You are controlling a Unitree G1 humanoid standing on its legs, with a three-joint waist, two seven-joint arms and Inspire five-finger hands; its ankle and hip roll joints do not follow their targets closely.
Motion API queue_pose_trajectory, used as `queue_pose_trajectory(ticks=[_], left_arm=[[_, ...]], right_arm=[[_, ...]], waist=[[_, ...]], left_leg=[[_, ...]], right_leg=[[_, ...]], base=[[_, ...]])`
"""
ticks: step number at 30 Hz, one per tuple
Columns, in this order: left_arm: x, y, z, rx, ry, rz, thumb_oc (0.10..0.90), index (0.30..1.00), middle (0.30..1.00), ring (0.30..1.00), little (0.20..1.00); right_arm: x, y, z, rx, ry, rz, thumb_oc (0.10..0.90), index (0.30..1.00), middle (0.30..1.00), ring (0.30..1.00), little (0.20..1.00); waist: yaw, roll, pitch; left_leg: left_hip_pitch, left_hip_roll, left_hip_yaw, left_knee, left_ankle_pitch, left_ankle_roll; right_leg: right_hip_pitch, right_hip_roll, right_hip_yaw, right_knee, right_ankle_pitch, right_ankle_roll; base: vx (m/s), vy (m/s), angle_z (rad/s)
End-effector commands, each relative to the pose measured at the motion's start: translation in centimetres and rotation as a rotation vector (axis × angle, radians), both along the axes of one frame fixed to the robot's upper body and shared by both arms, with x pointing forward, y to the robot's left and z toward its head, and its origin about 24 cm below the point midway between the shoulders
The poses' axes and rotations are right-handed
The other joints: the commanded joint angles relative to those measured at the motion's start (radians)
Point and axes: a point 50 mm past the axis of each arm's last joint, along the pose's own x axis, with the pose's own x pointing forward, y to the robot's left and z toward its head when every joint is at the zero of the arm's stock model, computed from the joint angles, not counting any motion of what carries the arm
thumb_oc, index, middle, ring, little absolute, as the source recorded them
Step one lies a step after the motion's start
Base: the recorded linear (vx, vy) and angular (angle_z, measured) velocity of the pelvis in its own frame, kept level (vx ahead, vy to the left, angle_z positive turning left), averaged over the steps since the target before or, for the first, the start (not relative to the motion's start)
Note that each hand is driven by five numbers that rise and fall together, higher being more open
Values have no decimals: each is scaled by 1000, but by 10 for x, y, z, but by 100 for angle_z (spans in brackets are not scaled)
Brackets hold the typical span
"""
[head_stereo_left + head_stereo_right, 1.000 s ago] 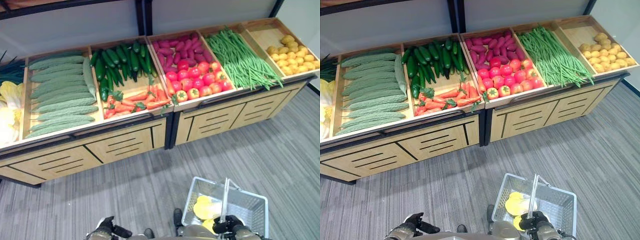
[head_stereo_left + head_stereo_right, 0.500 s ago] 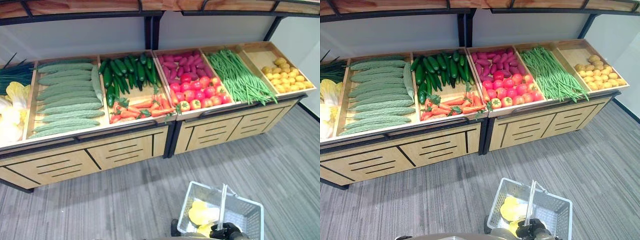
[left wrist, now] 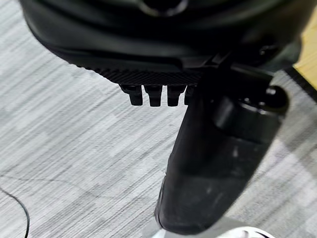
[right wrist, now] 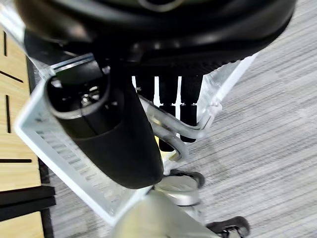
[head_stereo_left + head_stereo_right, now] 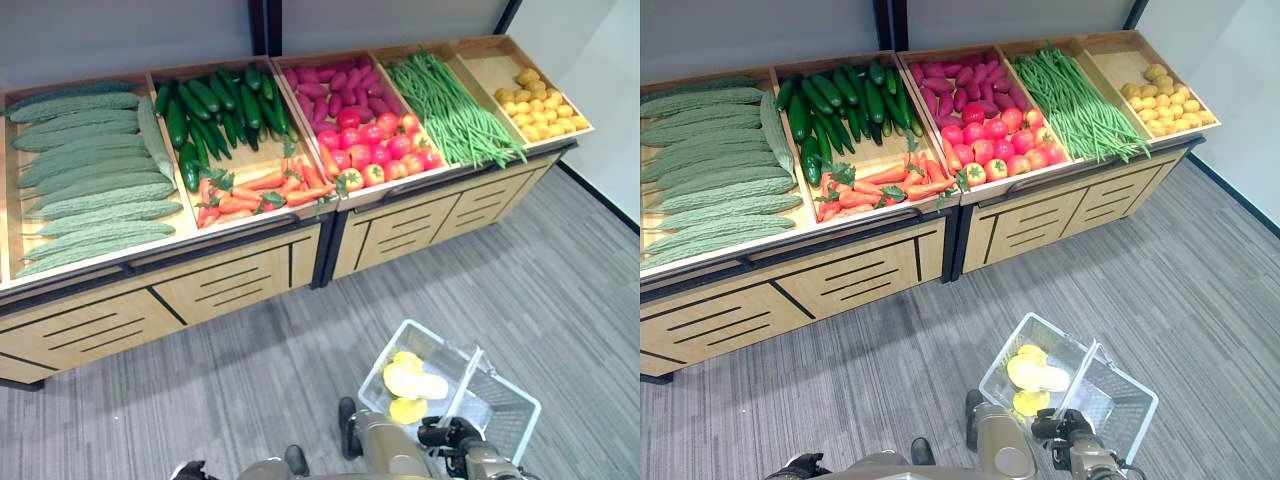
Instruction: Get the vegetables into the basket
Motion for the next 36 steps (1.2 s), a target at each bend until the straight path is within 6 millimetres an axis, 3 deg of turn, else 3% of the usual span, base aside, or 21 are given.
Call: queue_pose_trajectory(ticks=[1, 7, 13, 15, 18, 20, 22, 26, 31, 36], left_arm=[[-14, 5, -1, 24, 54, -4, 900, 1000, 1000, 1000, 1000], [-13, 0, -2, 14, 54, -5, 900, 1000, 1000, 1000, 1000], [-12, -3, -3, 9, 56, -7, 900, 1000, 1000, 1000, 1000], [-11, -3, -3, 7, 54, 4, 900, 1000, 1000, 1000, 1000], [-6, -5, -2, 8, 37, 25, 900, 1000, 1000, 1000, 1000], [-3, -8, -3, 4, 28, 25, 900, 1000, 1000, 1000, 1000], [-2, -11, -3, 0, 17, 22, 900, 1000, 1000, 1000, 1000], [-4, -6, -3, 5, 16, 43, 900, 1000, 1000, 1000, 1000], [-4, 6, 1, 38, 1, 62, 900, 1000, 1000, 1000, 1000], [2, 18, 6, 71, -34, 102, 900, 1000, 1000, 1000, 1000]], right_arm=[[-44, -14, -6, -43, 174, 39, 400, 300, 300, 300, 300], [-35, -15, -4, -49, 149, 67, 400, 300, 300, 300, 300], [-32, -18, -3, -52, 136, 68, 400, 300, 300, 300, 300], [-34, -20, -3, -55, 144, 68, 400, 300, 300, 300, 300], [-35, -24, -2, -73, 151, 81, 400, 300, 300, 300, 300], [-38, -32, 0, -93, 176, 77, 400, 300, 300, 300, 300], [-40, -35, 1, -108, 183, 78, 400, 300, 300, 300, 300], [-31, -28, 0, -91, 141, 68, 400, 300, 300, 300, 300], [-29, -23, -1, -79, 137, 69, 400, 300, 300, 300, 300], [-26, -20, -1, -77, 132, 83, 400, 300, 300, 300, 300]], waist=[[-3, 20, -37], [-2, 24, -71], [-11, 31, -81], [-15, 31, -76], [-17, 25, -41], [-29, 15, -39], [-28, 26, -48], [-31, 37, -43], [-15, 28, -43], [-2, 20, -42]], left_leg=[[-37, -2, -179, 34, -64, -4], [-30, 26, -199, 57, -80, -30], [-19, 66, -236, 100, -75, -78], [-53, 72, -249, 184, -52, -102], [-179, 91, -264, 441, 30, -139], [-208, 107, -207, 285, -8, -105], [-236, 84, -251, 165, 28, -105], [-232, 74, -232, 158, 7, -86], [-214, 70, -164, 171, -35, -53], [-205, 62, -137, 165, -47, -35]], right_leg=[[75, 5, 57, -186, -7, 15], [141, 31, 52, -232, -23, -16], [177, 50, 5, -195, -101, -59], [191, 51, -10, -184, -117, -74], [222, 46, -44, -187, -119, -108], [242, -1, -88, -218, -117, -93], [237, -7, -92, -221, -111, -87], [190, -6, -37, -179, -122, -75], [189, -20, 22, -195, -99, -48], [175, -25, 55, -198, -80, -28]], base=[[188, -116, -3], [186, -160, 28], [160, -210, 8], [142, -243, 44], [23, -163, 49], [32, 3, 79], [59, 129, 46], [78, 229, -32], [66, 248, -57], [17, 149, -33]])
